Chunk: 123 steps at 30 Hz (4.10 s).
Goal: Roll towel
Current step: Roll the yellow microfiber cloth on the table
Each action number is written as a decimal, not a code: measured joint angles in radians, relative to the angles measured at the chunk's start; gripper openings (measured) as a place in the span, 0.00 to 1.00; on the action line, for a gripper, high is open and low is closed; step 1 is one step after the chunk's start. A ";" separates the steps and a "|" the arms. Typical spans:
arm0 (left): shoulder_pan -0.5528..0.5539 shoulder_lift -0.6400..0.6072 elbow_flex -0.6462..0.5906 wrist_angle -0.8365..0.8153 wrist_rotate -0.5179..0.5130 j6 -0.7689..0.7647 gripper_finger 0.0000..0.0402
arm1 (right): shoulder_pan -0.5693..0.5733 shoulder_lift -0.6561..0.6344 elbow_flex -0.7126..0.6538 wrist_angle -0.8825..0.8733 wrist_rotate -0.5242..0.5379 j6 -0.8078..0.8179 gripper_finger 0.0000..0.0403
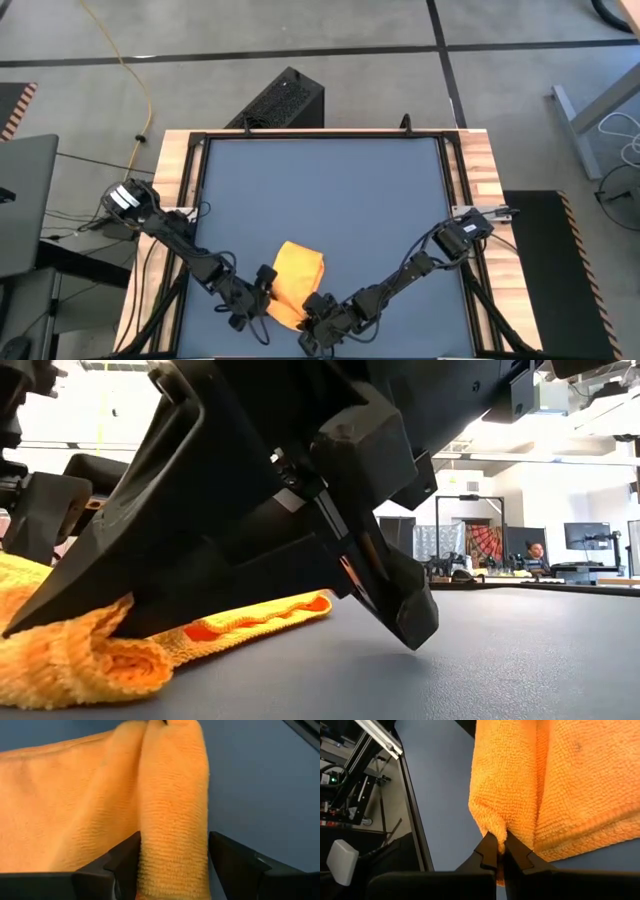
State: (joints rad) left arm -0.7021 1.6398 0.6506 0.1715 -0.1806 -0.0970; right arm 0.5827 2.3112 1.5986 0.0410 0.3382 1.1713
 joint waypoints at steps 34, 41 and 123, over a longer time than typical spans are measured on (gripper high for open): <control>0.172 -0.011 0.002 -0.103 0.524 -0.432 0.01 | -0.035 -0.019 0.001 0.027 -0.134 0.024 0.36; 0.208 -0.011 0.002 -0.113 0.601 -0.485 0.01 | -0.025 -0.105 0.000 -0.148 -0.101 -0.105 0.47; 0.084 -0.332 0.001 -0.486 0.049 0.005 0.32 | 0.005 0.016 -0.197 0.403 0.155 -0.565 0.03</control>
State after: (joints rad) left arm -0.6182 1.3075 0.6519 -0.3149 -0.1317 -0.0915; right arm 0.5881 2.3272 1.4020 0.4439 0.4934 0.6061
